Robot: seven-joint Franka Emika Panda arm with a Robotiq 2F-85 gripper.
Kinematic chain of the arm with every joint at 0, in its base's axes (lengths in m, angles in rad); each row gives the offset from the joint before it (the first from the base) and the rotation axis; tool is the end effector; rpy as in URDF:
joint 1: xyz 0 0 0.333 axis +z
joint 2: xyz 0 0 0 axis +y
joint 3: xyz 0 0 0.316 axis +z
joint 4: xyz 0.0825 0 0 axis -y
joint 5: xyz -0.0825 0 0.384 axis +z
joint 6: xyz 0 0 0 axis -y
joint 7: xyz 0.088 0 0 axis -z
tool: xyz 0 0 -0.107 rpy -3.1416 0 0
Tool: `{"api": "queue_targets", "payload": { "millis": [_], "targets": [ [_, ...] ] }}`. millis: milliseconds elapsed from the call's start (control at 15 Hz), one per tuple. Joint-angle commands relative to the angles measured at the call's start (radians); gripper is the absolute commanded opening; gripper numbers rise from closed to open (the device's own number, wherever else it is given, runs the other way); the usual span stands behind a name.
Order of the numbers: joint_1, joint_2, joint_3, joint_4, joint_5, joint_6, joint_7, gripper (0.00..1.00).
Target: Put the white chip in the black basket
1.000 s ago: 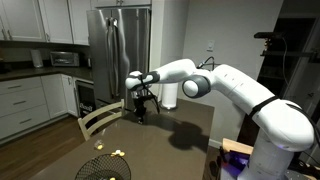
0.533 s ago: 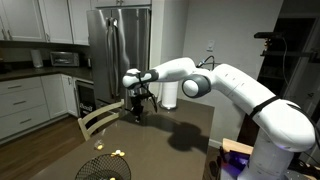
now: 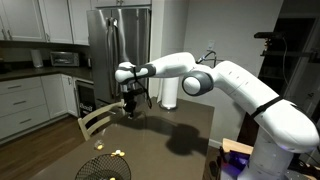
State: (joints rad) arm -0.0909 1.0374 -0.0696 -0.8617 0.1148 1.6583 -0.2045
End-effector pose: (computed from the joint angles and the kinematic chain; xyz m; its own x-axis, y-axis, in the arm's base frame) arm 0.7591 -0.0898 0.2529 0.9734 0.0568 -0.2221 0.0361 -0.9947 -0.0959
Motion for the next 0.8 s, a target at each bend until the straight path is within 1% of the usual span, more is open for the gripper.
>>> {"api": "queue_targets", "payload": {
  "millis": [0, 333, 600, 667, 733],
  "targets": [
    [0.057, -0.088, -0.002, -0.089, -0.031, 0.023, -0.012, 0.04],
    [0.127, -0.213, 0.014, -0.219, -0.011, 0.013, -0.011, 0.04],
    [0.174, -0.332, 0.028, -0.36, -0.004, 0.03, -0.004, 0.04],
    [0.16, -0.358, 0.073, -0.391, -0.033, 0.031, 0.011, 0.04],
    [0.167, -0.384, 0.085, -0.428, -0.032, 0.034, 0.011, 0.04]
  ]
}}
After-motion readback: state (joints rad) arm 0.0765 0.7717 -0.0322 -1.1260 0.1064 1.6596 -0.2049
